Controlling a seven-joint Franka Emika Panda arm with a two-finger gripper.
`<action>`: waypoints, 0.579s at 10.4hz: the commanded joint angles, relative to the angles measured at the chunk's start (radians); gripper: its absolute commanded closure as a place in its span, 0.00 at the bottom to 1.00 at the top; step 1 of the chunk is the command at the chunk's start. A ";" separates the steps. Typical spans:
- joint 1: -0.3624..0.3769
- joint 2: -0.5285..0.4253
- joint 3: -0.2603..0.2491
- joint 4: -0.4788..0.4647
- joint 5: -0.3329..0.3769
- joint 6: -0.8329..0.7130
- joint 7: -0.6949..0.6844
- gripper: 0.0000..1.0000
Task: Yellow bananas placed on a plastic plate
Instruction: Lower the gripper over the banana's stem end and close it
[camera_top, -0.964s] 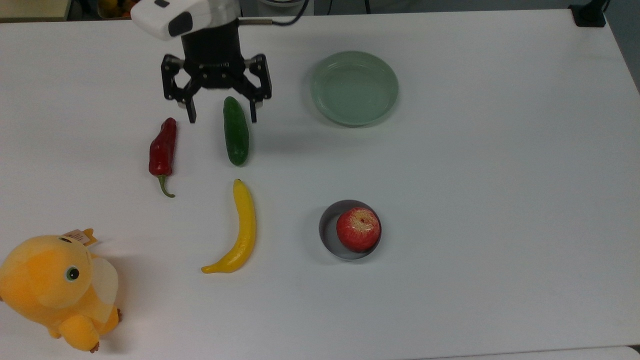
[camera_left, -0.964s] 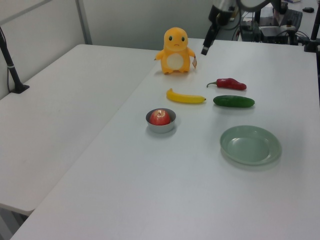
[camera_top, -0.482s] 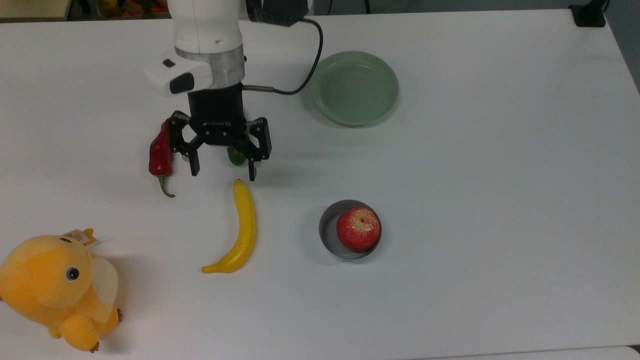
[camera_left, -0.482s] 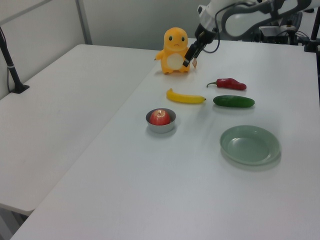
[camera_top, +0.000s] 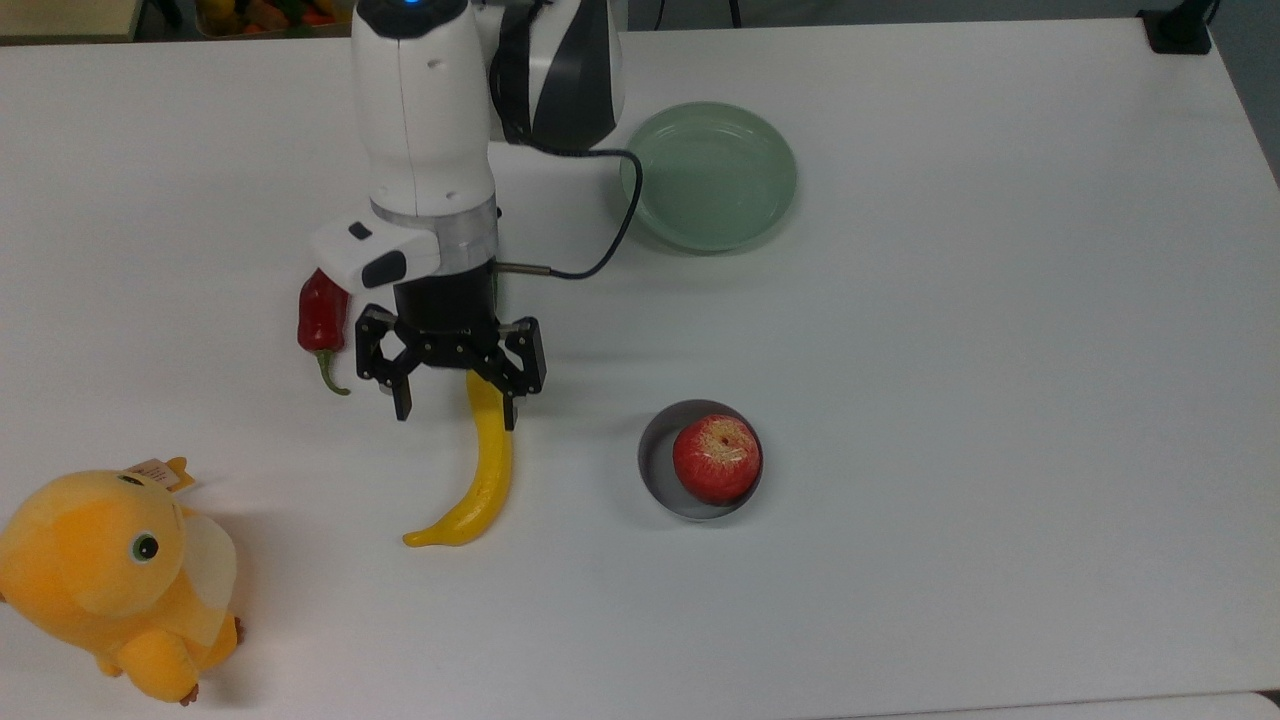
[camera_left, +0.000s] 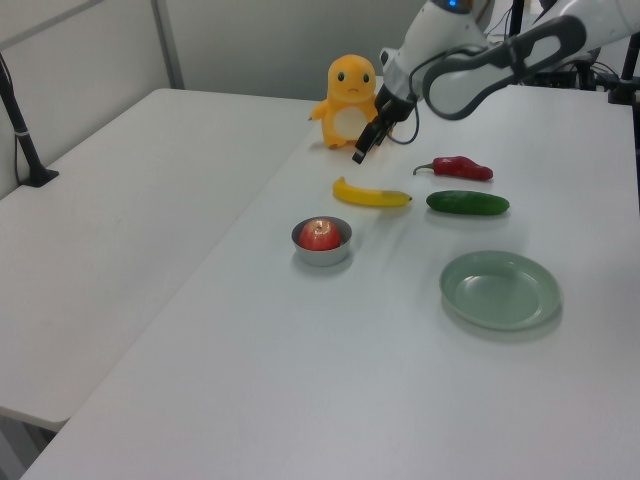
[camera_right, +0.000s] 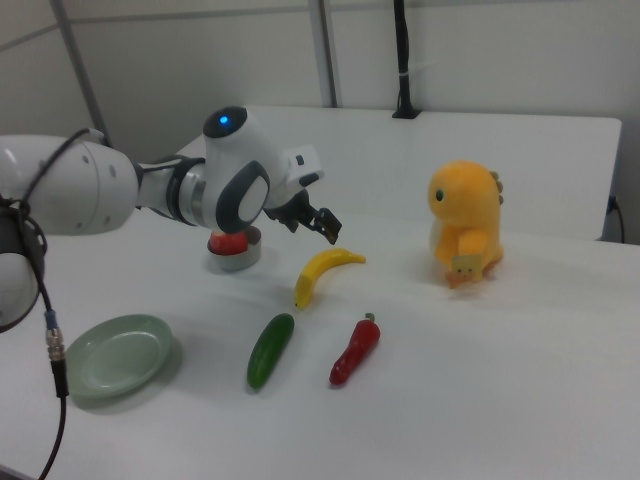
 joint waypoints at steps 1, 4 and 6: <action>0.012 0.096 -0.010 0.043 -0.016 0.095 0.059 0.00; 0.017 0.137 -0.009 0.042 -0.058 0.123 0.063 0.00; 0.025 0.148 -0.009 0.037 -0.059 0.146 0.063 0.08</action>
